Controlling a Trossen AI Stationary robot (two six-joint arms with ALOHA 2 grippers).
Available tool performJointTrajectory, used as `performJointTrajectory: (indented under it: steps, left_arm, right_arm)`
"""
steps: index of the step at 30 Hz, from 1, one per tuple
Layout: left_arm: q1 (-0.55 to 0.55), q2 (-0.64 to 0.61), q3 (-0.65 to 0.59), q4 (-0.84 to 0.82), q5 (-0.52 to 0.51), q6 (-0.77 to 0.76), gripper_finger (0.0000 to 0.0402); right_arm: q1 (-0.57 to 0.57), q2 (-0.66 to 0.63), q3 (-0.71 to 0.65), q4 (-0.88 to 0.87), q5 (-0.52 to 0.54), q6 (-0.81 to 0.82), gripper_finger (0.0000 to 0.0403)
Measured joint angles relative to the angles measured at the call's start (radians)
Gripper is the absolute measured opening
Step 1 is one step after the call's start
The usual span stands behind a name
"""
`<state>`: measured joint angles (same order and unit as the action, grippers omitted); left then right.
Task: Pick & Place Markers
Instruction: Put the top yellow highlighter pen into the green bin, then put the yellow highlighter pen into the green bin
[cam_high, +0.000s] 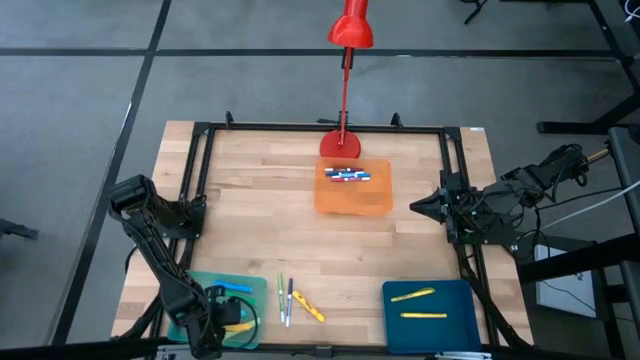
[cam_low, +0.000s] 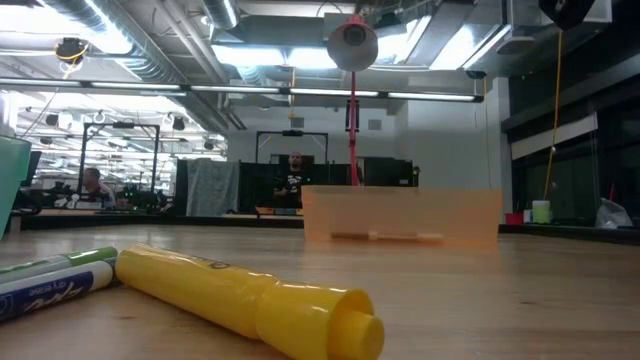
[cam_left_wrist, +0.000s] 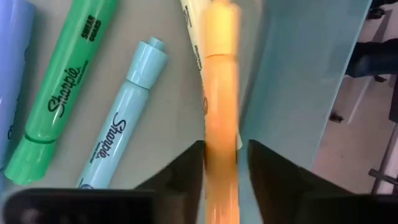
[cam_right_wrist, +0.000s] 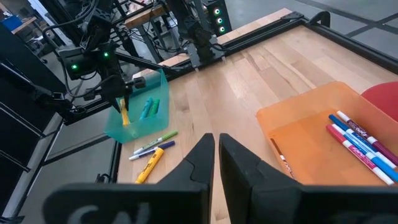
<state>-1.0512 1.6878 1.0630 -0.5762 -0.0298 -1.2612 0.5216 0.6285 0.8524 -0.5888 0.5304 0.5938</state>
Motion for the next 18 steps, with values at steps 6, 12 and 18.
performJointTrajectory:
  steps: [6,12,18]
  left_arm:
    - [0.0,0.0,0.0,0.0,0.002,-0.036,0.018]
    - [0.002,-0.001,0.0,0.005,0.069,-0.045,0.0193]
    - [0.031,-0.038,0.0,0.028,0.12,-0.033,0.0186]
  right_arm:
    - [0.0,0.0,0.0,0.0,0.0,0.0,0.0026]
    - [0.0,0.0,0.0,0.0,0.0,-0.003,0.0026]
    - [0.0,0.0,0.0,-0.001,0.0,-0.004,0.0026]
